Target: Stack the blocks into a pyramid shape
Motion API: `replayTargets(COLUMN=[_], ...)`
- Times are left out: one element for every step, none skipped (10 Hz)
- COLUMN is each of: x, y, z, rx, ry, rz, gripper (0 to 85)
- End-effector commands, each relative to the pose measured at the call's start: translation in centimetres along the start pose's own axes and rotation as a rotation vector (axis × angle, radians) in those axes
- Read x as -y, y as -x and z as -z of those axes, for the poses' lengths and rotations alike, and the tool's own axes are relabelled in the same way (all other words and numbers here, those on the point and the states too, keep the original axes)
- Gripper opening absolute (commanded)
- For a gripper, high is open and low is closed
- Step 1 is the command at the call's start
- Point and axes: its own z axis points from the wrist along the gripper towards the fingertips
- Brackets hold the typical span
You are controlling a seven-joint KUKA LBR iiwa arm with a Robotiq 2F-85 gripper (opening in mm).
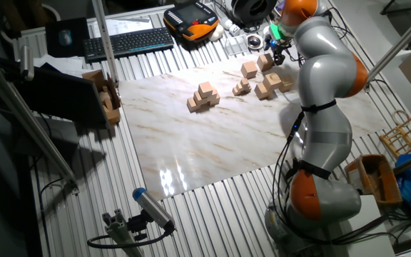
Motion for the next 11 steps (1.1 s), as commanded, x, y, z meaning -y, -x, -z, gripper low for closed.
replayTargets(x=[-0.2, -0.5, -0.7, -0.7, -0.8, -0.8, -1.0, -1.0, -1.0, -1.1, -1.1], y=[0.0, 0.0, 0.0, 0.0, 0.0, 0.0, 0.0, 0.0, 0.0, 0.0, 0.0], z=[-0.1, -0.5, -0.8, -0.9, -0.9, -1.0, -1.3, -1.5, -1.7, -1.8, -1.9], rx=[0.0, 0.002, -0.003, -0.006, -0.006, -0.008, -0.012, -0.017, -0.023, -0.025, -0.028], ry=[0.003, 0.003, 0.002, -0.003, -0.004, -0.007, -0.007, -0.01, -0.018, -0.022, -0.032], rz=[0.001, 0.004, 0.001, -0.003, -0.004, -0.004, -0.005, -0.006, -0.008, -0.008, -0.01], gripper=[85.0, 85.0, 85.0, 85.0, 85.0, 85.0, 85.0, 85.0, 85.0, 85.0, 85.0])
